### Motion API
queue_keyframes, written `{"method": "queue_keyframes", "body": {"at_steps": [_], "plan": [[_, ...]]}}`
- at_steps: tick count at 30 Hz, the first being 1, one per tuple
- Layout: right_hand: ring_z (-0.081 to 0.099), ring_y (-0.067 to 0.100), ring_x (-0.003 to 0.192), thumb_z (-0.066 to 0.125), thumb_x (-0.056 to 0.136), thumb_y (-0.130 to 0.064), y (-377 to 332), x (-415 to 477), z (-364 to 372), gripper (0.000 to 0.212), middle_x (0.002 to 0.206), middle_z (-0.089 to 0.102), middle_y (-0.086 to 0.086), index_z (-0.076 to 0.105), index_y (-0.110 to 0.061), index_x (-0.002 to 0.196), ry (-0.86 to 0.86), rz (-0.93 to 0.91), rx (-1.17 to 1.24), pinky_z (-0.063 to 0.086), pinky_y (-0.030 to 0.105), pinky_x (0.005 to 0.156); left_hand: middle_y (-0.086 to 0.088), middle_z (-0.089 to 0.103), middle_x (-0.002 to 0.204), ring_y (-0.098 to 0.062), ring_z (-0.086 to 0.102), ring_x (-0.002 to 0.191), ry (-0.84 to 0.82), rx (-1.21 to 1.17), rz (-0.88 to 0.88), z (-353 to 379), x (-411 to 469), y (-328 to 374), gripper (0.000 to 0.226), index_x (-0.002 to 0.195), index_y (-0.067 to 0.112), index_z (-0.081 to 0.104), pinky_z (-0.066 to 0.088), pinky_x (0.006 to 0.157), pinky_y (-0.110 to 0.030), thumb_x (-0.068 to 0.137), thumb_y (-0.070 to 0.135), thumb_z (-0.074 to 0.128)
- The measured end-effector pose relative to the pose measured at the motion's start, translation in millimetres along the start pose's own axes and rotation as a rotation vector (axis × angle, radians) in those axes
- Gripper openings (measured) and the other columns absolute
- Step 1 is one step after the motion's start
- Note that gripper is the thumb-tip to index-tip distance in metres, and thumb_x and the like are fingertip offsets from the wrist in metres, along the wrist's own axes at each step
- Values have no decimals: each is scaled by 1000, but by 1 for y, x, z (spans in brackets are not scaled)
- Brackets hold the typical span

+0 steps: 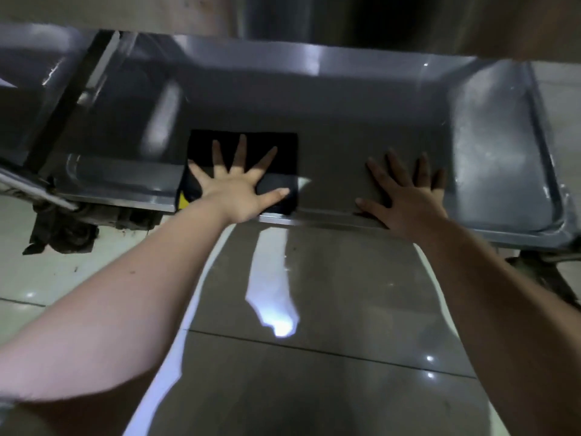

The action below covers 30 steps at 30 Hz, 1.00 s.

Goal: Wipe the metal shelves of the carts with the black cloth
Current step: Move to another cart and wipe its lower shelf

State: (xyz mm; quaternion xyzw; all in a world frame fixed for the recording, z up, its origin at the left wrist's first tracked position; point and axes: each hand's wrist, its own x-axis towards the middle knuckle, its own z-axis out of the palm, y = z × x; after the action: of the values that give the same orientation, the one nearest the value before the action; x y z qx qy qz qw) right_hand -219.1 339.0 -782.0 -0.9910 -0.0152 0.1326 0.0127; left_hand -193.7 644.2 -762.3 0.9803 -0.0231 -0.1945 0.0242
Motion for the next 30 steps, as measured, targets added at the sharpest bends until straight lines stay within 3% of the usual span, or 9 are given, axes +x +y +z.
{"method": "queue_keyframes", "body": {"at_steps": [5, 7, 9, 11, 13, 16, 20, 25, 30], "plan": [[-3, 23, 152, 28, 99, -60, 6, -1, -1, 56, 160, 20, -22, 24, -45, 153, 130, 64, 420, -10, 52, 119, -1, -20, 164, -46, -23, 145, 73, 46, 109, 20, -9, 113, 77, 150, 56, -7, -12, 101, -79, 84, 84, 23], [2, 17, 152, 34, 102, -54, 3, 1, -6, 51, 159, 31, -13, 29, -43, 152, 159, 174, 508, -9, 48, 120, 0, -4, 166, -43, -10, 149, 142, -29, 89, 19, -7, 119, 65, 152, 53, 9, -9, 104, -75, 93, 72, 27], [7, 21, 151, 33, 102, -53, -10, 9, -17, 52, 159, 30, -5, 28, -40, 152, 143, 240, 526, -6, 52, 120, -7, 39, 154, -40, 29, 140, 319, -156, 65, 7, -1, 104, 52, 145, 34, 43, 19, 109, -62, 96, 44, 29], [9, 24, 151, 32, 102, -52, -30, 22, -29, 55, 163, 21, -9, 23, -36, 154, 141, 143, 465, -2, 59, 118, -15, 63, 122, -42, 54, 112, 499, -175, 118, -2, 10, 80, 52, 123, 14, 64, 40, 88, -46, 83, 23, 32], [4, 23, 152, 36, 103, -47, -51, 36, -33, 57, 164, 14, -13, 19, -33, 156, 134, -24, 365, -4, 62, 118, -19, 60, 130, -43, 52, 120, 498, -142, 175, -4, 27, 61, 44, 129, 9, 62, 39, 95, -46, 87, 12, 46], [15, 25, 149, 47, 101, -35, -72, 48, -26, 54, 157, 33, -1, 32, -24, 151, 146, -75, 368, 1, 60, 117, -11, 44, 151, -31, 32, 143, 383, -92, 190, 3, 44, 54, 45, 145, 11, 46, 8, 118, -45, 101, 18, 45], [41, 33, 127, 59, 93, -33, -74, 47, -19, 45, 134, 55, 8, 54, -17, 135, 353, -45, 359, 29, 42, 107, -20, 60, 123, -41, 51, 116, 501, -108, 178, 4, 42, 57, 33, 124, 8, 63, 29, 103, -45, 92, 16, 57], [47, 36, 115, 64, 91, -29, -80, 21, -42, 25, 117, 60, 10, 68, -18, 112, 441, -71, 401, 33, 41, 92, -11, 64, 90, -37, 59, 88, 623, -62, 246, -17, 16, 50, 16, 90, 15, 69, 29, 83, -39, 73, 14, 70], [57, 37, 93, 62, 85, -30, -91, -39, -73, 20, 101, 65, 9, 69, -16, 99, 559, -196, 500, 46, 47, 79, -4, 65, 87, -32, 60, 84, 674, -101, 326, -49, -62, 24, 14, 102, 22, 63, 25, 89, -40, 89, 24, 61]]}}
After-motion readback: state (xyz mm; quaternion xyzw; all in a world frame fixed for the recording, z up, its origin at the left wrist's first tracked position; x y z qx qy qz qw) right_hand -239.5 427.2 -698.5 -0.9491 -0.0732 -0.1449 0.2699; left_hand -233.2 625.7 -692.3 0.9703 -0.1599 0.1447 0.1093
